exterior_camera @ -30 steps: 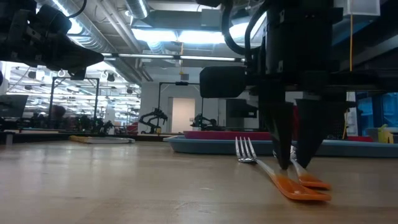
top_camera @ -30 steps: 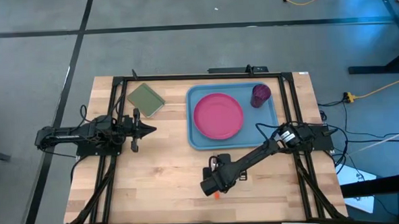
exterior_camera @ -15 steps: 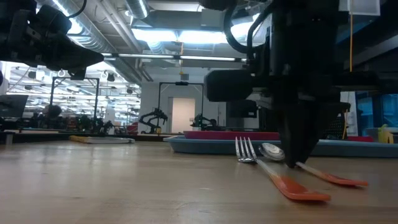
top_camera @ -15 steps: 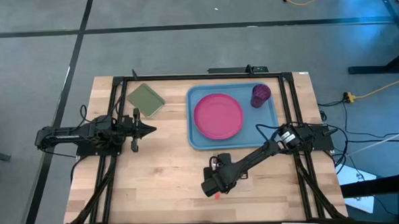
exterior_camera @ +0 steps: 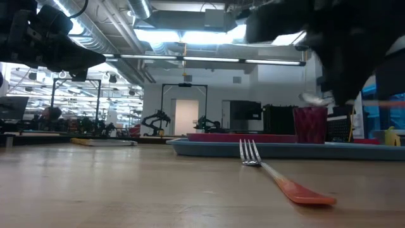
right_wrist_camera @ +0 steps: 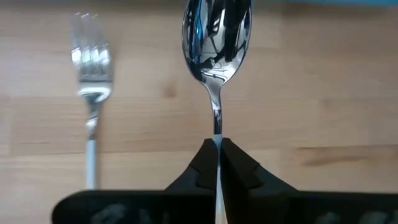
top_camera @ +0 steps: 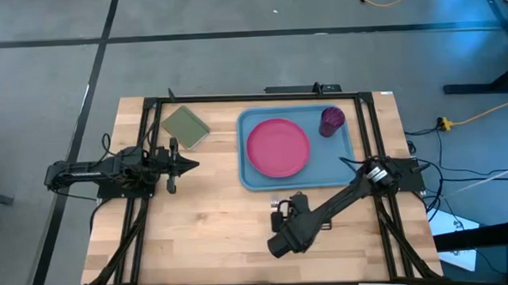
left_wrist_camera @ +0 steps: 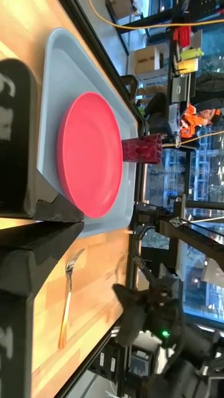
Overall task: Pick and place plate/cup/fork/spoon on tray
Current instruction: Put the orange spoon to the left of the blue tray
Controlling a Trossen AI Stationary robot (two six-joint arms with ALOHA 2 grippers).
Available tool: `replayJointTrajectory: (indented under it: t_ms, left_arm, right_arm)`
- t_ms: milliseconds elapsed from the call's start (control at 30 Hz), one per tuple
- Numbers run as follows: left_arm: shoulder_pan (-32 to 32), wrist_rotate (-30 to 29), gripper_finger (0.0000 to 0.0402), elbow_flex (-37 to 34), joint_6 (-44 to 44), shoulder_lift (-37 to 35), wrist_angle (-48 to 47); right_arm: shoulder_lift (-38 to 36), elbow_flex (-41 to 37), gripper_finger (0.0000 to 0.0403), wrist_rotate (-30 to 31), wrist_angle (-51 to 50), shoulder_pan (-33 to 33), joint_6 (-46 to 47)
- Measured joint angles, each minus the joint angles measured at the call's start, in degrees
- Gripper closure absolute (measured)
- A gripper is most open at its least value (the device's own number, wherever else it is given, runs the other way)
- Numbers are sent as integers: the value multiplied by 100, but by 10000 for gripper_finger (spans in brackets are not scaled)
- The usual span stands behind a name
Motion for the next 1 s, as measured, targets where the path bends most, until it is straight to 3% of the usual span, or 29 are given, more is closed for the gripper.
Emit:
replayJointTrajectory:
  t_ms: [200,300,600,800,1000]
  left_arm:
    - [0,-3,401,0,2,0,0]
    - [0,-4,401,0,2,2,0]
    - [0,4,401,0,0,2,0]
    - [0,8,401,0,1,1,2]
    - [0,11,401,0,1,1,1]
  right_arm:
    - [-509,-294,401,-52,-436,-41,-63]
    - [-1040,-983,402,-40,-407,-137,-117]
    - [-2920,-3820,402,194,1508,-583,-512]
    - [-4071,-5047,401,457,1874,-1267,-956]
    - [-4597,-5832,400,469,2424,-2290,-1869]
